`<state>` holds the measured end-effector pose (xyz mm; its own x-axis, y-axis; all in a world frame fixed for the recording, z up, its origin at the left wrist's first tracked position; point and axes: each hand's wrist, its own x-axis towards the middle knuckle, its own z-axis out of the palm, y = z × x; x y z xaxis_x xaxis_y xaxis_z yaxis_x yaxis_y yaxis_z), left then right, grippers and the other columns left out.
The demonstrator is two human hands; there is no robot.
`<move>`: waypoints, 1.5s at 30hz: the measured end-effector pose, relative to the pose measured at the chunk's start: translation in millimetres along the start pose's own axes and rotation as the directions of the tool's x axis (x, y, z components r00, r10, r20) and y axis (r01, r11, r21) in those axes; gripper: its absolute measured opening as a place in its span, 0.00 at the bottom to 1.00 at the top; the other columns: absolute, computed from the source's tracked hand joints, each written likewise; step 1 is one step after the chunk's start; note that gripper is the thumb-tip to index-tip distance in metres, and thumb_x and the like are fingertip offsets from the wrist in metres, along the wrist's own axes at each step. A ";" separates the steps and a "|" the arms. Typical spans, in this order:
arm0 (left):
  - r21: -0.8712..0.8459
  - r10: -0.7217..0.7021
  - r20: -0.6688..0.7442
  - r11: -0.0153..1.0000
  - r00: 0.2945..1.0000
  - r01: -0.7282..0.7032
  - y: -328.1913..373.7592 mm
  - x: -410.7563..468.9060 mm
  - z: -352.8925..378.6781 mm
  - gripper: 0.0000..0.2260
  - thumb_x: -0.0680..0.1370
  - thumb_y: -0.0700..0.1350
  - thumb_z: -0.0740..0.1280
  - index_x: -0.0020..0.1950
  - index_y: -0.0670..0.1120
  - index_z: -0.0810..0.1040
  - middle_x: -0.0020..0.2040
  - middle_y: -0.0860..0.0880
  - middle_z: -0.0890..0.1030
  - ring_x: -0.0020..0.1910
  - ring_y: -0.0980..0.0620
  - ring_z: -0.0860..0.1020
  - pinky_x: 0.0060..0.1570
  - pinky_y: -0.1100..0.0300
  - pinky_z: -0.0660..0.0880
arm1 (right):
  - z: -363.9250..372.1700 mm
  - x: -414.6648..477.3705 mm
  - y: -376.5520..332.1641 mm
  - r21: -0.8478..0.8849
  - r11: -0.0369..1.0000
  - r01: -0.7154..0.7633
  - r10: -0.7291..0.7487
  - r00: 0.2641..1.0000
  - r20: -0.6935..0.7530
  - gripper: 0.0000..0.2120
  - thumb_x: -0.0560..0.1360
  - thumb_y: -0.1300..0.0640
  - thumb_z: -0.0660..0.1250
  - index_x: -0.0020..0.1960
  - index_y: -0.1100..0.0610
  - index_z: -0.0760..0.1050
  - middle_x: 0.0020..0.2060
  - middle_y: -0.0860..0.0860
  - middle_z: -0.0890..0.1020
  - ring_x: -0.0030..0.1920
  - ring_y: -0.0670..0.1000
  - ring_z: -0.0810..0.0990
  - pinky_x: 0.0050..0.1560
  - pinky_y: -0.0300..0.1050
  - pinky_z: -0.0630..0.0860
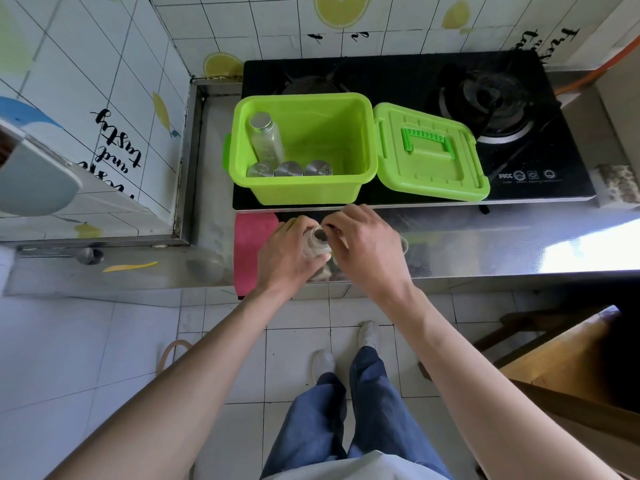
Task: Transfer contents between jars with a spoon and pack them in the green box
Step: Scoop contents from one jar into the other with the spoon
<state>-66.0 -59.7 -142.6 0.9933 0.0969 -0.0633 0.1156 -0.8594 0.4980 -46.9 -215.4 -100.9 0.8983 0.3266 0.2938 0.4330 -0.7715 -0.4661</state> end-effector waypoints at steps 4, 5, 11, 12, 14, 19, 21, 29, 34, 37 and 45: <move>-0.016 0.004 -0.032 1.000 0.999 -0.005 1.3 -0.5 0.2 0.19 0.71 0.54 0.77 0.58 0.57 0.76 0.53 0.60 0.81 0.54 0.55 0.78 0.41 0.55 0.75 | 12.2 -5.5 4.1 0.013 1.000 -0.024 0.023 0.996 0.081 0.08 0.80 0.53 0.63 0.48 0.51 0.81 0.42 0.47 0.80 0.46 0.51 0.78 0.32 0.53 0.77; -0.023 0.005 -0.035 1.000 0.999 -0.006 1.2 -0.8 0.1 0.19 0.70 0.54 0.78 0.58 0.57 0.76 0.53 0.60 0.81 0.53 0.55 0.78 0.42 0.55 0.76 | 14.5 -6.6 4.8 0.057 0.996 -0.076 0.070 0.992 0.100 0.07 0.80 0.53 0.64 0.49 0.51 0.82 0.42 0.47 0.80 0.46 0.51 0.78 0.33 0.54 0.78; -0.048 0.019 -0.045 0.999 0.999 -0.021 1.4 -5.3 -1.8 0.19 0.70 0.53 0.79 0.58 0.55 0.78 0.52 0.59 0.81 0.52 0.54 0.77 0.42 0.54 0.76 | 12.3 -4.7 5.5 0.419 0.812 -0.407 0.347 0.913 0.215 0.07 0.78 0.55 0.67 0.48 0.52 0.85 0.42 0.46 0.86 0.42 0.46 0.84 0.43 0.50 0.81; -0.051 0.019 -0.047 0.998 0.999 -0.022 1.3 -5.9 -1.9 0.20 0.70 0.54 0.80 0.58 0.55 0.78 0.52 0.59 0.81 0.51 0.55 0.77 0.42 0.54 0.76 | 10.0 -3.9 6.9 0.464 0.769 -0.441 0.373 0.898 0.235 0.07 0.78 0.56 0.68 0.47 0.53 0.85 0.41 0.46 0.87 0.41 0.46 0.84 0.42 0.49 0.81; -0.049 0.024 -0.052 0.998 0.998 -0.026 1.0 -6.8 -1.8 0.20 0.70 0.55 0.80 0.58 0.55 0.78 0.52 0.59 0.81 0.51 0.54 0.78 0.42 0.53 0.77 | 7.0 -2.6 10.8 0.538 0.676 -0.504 0.427 0.863 0.271 0.07 0.78 0.58 0.68 0.47 0.55 0.86 0.39 0.48 0.87 0.40 0.48 0.84 0.43 0.52 0.82; -0.052 0.014 -0.047 0.999 0.999 -0.017 -0.3 -7.8 -1.2 0.21 0.70 0.54 0.80 0.59 0.55 0.78 0.53 0.58 0.82 0.52 0.53 0.79 0.44 0.51 0.78 | -0.7 -1.1 19.6 0.642 0.426 -0.638 0.578 0.737 0.350 0.08 0.80 0.61 0.68 0.44 0.54 0.85 0.34 0.50 0.85 0.35 0.44 0.81 0.41 0.48 0.80; -0.055 0.012 -0.048 0.998 0.999 -0.015 -0.6 -7.9 -0.2 0.21 0.70 0.54 0.81 0.58 0.55 0.78 0.53 0.58 0.82 0.52 0.53 0.78 0.44 0.52 0.78 | -3.9 -1.7 23.4 0.657 0.376 -0.654 0.604 0.710 0.361 0.08 0.80 0.61 0.68 0.47 0.57 0.85 0.35 0.50 0.85 0.33 0.40 0.81 0.38 0.40 0.79; -0.041 0.001 -0.035 0.999 0.999 -0.003 -0.9 -7.4 6.2 0.21 0.69 0.54 0.81 0.58 0.55 0.78 0.52 0.59 0.81 0.52 0.53 0.78 0.43 0.53 0.77 | -8.6 -8.8 33.5 0.682 0.286 -0.673 0.649 0.660 0.379 0.07 0.81 0.60 0.67 0.49 0.58 0.85 0.36 0.49 0.86 0.34 0.39 0.81 0.36 0.33 0.76; -0.026 -0.001 -0.031 1.000 1.000 0.000 -0.9 -6.4 8.2 0.21 0.69 0.54 0.80 0.57 0.56 0.78 0.52 0.59 0.81 0.52 0.54 0.77 0.42 0.54 0.75 | -11.2 -10.5 34.5 0.692 0.264 -0.672 0.663 0.648 0.376 0.08 0.81 0.61 0.66 0.49 0.59 0.84 0.35 0.48 0.85 0.33 0.38 0.81 0.34 0.31 0.75; -0.024 0.001 -0.026 1.000 1.000 -0.001 -0.3 -5.7 8.9 0.21 0.69 0.54 0.80 0.57 0.56 0.77 0.52 0.59 0.81 0.52 0.54 0.77 0.41 0.55 0.74 | -12.9 -10.0 34.8 0.698 0.257 -0.668 0.667 0.645 0.373 0.08 0.81 0.61 0.66 0.49 0.59 0.84 0.35 0.49 0.85 0.33 0.39 0.81 0.34 0.31 0.75; -0.011 0.008 -0.029 1.000 1.000 -0.008 1.7 -4.3 10.6 0.21 0.69 0.54 0.81 0.58 0.55 0.77 0.53 0.58 0.82 0.52 0.53 0.77 0.40 0.56 0.72 | -20.8 -8.8 42.0 0.718 0.205 -0.665 0.684 0.622 0.381 0.08 0.81 0.62 0.66 0.50 0.61 0.84 0.36 0.52 0.85 0.36 0.45 0.80 0.33 0.32 0.75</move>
<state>-70.1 -66.9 -150.6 0.9939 0.1049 -0.0339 0.1076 -0.8547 0.5079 -38.2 -262.1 -105.7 0.8833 -0.1167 -0.4541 -0.4555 0.0162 -0.8901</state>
